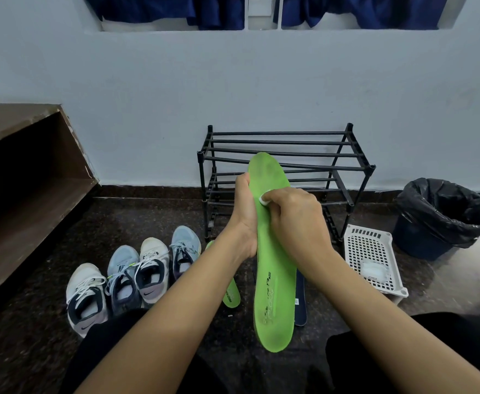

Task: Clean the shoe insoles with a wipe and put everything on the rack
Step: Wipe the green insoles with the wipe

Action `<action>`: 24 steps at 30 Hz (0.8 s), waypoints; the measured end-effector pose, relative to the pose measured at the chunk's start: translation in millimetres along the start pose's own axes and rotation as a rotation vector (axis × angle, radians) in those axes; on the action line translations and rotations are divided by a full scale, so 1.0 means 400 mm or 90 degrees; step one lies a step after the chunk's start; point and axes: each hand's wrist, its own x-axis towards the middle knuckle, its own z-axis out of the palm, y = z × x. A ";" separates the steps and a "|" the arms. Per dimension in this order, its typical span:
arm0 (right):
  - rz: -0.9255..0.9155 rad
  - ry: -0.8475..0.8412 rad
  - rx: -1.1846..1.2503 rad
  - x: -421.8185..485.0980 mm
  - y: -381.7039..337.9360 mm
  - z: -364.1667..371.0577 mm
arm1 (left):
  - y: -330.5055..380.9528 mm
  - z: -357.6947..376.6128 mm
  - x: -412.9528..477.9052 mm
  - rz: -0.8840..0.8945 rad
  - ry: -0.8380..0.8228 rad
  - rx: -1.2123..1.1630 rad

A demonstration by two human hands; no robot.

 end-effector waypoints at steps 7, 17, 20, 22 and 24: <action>0.005 -0.033 0.014 -0.037 -0.024 0.018 | 0.013 -0.018 0.007 -0.001 0.037 -0.014; 0.011 -0.005 -0.008 -0.006 -0.003 0.016 | -0.008 -0.007 0.010 -0.012 0.027 0.013; 0.014 0.020 0.001 0.003 0.003 0.019 | -0.011 -0.002 0.007 -0.025 0.017 0.022; 0.012 0.025 0.009 0.002 0.002 0.020 | -0.004 -0.002 0.008 -0.026 0.023 0.033; 0.017 0.020 0.023 -0.004 -0.001 0.020 | 0.004 -0.006 0.008 -0.019 0.035 0.030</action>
